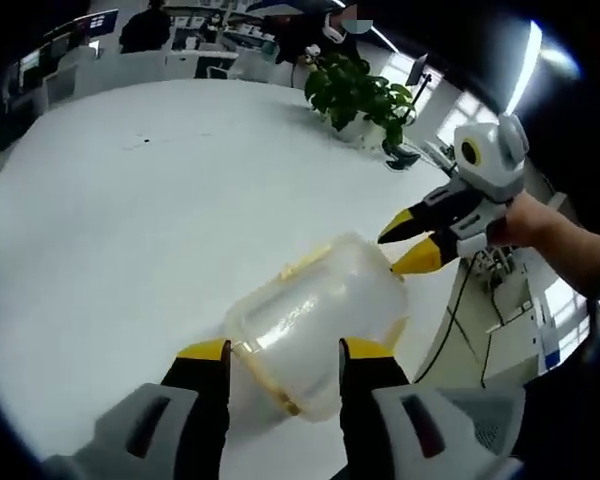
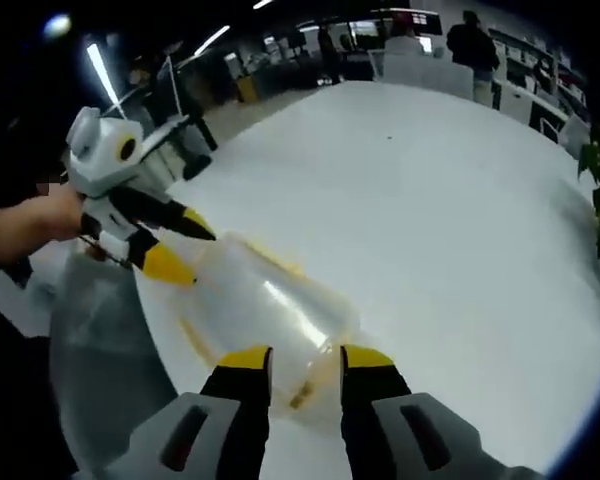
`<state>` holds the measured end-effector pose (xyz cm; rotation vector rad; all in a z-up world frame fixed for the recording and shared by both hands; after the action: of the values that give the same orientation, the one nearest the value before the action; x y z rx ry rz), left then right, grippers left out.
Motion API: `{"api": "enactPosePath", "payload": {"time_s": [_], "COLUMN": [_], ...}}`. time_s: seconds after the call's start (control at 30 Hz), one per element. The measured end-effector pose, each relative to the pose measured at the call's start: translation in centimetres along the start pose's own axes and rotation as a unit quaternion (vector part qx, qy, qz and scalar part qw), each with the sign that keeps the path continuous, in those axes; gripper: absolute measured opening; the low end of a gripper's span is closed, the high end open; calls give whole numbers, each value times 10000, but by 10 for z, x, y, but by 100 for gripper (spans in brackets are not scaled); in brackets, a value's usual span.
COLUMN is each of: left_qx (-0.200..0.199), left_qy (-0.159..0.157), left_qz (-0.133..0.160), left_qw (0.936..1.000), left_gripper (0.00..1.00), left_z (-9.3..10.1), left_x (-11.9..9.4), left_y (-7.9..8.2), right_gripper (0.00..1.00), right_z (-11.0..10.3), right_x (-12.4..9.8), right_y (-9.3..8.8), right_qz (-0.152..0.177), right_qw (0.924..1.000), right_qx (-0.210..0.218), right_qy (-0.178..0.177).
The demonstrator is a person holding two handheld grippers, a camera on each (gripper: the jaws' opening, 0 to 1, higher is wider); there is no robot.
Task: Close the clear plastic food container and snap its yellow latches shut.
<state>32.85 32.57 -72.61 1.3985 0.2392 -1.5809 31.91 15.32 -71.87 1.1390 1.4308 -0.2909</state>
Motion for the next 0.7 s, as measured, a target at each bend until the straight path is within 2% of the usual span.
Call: {"api": "enactPosePath", "payload": {"time_s": [0.2,0.47,0.7], "left_qx": [72,706,909], "left_qy": [2,39,68], "left_qz": [60,292,228], "left_qw": [10000,9971,9956], "left_gripper": [42,42,42], "left_z": [2,8,15], "left_x": [-5,-5,-3], "left_y": [4,15,14], "right_gripper": [25,26,27], "right_z": [-6,-12,-17], "right_x": [1,7,9], "right_y": [4,9,17], "right_qz": [49,17,57], "right_qw": [9998,9985,9970], "right_qx": [-165,-506,-709], "right_qy": [101,223,307]}}
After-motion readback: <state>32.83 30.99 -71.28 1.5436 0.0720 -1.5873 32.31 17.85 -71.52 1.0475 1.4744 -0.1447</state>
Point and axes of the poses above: the point that each gripper's makers call its tool centre point, and the gripper's own axes: x roughly forward along the fingers, z roughly to its right, y roughly out of its top, the point moved 4 cm from there along -x, roughly backward along the fingers, and after that the axes turned 11 degrees about -z, right-handed, at the moved point
